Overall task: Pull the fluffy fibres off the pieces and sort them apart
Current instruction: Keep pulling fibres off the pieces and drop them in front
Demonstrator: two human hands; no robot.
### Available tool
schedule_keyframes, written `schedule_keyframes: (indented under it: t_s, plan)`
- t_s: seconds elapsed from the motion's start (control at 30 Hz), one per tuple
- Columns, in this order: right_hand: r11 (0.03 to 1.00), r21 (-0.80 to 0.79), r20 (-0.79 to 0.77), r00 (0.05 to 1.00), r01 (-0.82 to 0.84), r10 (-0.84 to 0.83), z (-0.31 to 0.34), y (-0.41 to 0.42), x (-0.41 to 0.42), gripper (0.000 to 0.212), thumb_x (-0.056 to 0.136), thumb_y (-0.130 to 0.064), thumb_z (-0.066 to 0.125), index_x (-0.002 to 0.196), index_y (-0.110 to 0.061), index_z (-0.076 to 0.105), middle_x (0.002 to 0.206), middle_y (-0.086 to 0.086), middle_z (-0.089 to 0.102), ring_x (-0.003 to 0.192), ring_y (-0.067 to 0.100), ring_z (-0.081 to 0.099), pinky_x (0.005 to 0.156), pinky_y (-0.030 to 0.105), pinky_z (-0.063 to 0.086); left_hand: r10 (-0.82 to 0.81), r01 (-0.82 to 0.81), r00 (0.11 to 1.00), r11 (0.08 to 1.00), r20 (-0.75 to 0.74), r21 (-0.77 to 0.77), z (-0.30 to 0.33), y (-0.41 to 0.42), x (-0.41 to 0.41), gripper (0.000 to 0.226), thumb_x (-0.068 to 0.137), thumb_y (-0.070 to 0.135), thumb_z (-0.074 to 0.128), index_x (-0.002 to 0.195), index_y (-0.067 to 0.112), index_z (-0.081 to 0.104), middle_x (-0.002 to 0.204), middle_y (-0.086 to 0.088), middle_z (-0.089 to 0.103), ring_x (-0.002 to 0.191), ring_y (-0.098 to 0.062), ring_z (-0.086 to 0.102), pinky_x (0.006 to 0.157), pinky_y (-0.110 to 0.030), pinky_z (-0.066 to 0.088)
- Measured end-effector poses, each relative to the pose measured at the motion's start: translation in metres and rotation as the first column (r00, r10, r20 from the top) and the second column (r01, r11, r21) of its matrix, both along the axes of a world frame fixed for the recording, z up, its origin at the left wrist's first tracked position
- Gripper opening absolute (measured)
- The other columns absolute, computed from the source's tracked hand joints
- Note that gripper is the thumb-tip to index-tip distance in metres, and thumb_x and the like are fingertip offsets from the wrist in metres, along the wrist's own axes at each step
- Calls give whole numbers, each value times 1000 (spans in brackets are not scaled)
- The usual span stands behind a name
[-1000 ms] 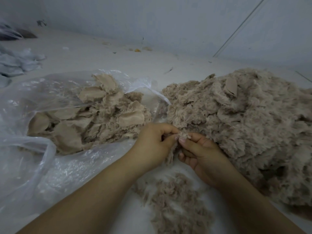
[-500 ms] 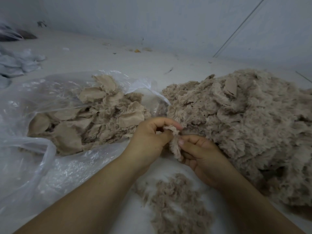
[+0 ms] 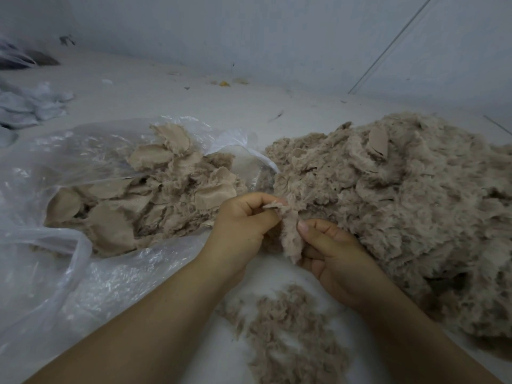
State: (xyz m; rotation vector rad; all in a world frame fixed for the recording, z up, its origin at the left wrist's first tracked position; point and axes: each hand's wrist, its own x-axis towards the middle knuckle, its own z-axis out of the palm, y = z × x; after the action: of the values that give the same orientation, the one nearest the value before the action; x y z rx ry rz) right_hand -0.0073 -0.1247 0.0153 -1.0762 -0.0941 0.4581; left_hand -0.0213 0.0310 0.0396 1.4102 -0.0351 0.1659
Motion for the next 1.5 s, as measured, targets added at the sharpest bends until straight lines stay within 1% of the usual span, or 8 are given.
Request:
schedule_keyframes:
  t_s: [0.3, 0.53, 0.7, 0.83, 0.97, 1.13, 1.4, 1.5]
  plan:
    - [983, 109, 76, 988, -146, 138, 2, -3, -2, 23, 88, -14, 56, 101, 2, 65, 65, -1, 70, 50, 2, 63, 53, 16, 52, -34, 35, 998, 999, 48, -29, -2, 1, -2, 29, 82, 32, 74, 73, 5, 70, 66, -6, 63, 62, -15, 58, 60, -25, 48]
    - [993, 27, 54, 992, -117, 115, 1, -2, -1, 18, 88, -16, 59, 88, -5, 73, 61, 0, 67, 52, 4, 63, 59, 22, 55, -24, 17, 999, 988, 39, 153, -4, -4, -3, 27, 88, -7, 63, 76, 17, 68, 67, 2, 63, 59, -10, 57, 54, -20, 47]
    - [999, -29, 101, 994, -41, 44, -6, -1, 4, 52, 95, -13, 44, 51, -19, 71, 44, -6, 57, 41, 0, 56, 48, 15, 48, 83, -82, 997, 984, 2, 155, -5, -4, -1, 34, 97, -7, 46, 79, 14, 66, 60, 3, 61, 54, -13, 53, 49, -22, 45]
    - [997, -73, 158, 987, -17, 29, -6, -1, 6, 27, 84, -21, 60, 71, 0, 71, 60, 11, 64, 55, 15, 62, 58, 23, 53, 65, -65, 998, 985, 3, 160, -4, -4, -1, 12, 91, 23, 66, 83, 14, 65, 66, -4, 58, 55, -14, 52, 48, -27, 43]
    - [996, -74, 148, 987, -48, 58, -9, -3, 5, 44, 85, -25, 62, 93, 19, 62, 72, 22, 62, 63, 25, 61, 63, 30, 54, -28, 22, 1000, 932, 12, 361, -9, -8, -4, 22, 78, 25, 81, 90, 17, 64, 74, 1, 66, 59, -10, 61, 49, -23, 49]
    - [995, -48, 142, 985, -88, 94, -9, -5, 6, 32, 86, -21, 52, 71, -15, 79, 53, -3, 65, 54, 4, 65, 62, 22, 56, 72, -60, 994, 988, -81, 139, -10, -1, 1, 21, 94, 4, 59, 76, 13, 64, 55, -3, 61, 44, -20, 55, 38, -26, 42]
    - [995, -86, 122, 990, -57, 67, -6, -3, 8, 36, 84, -22, 57, 97, 9, 70, 85, 23, 70, 76, 28, 68, 67, 31, 57, -28, 30, 998, 999, -53, 40, -9, -1, 2, 19, 91, 1, 62, 74, 6, 67, 54, -19, 57, 37, -20, 49, 34, -23, 39]
    - [997, -64, 110, 993, -38, 45, -2, 0, 5, 32, 87, -15, 52, 64, -8, 74, 57, 6, 64, 55, 13, 64, 56, 22, 53, 53, -52, 997, 998, -51, 32, -9, -1, 3, 20, 94, -1, 57, 78, 7, 65, 51, -14, 57, 35, -18, 47, 33, -22, 38]
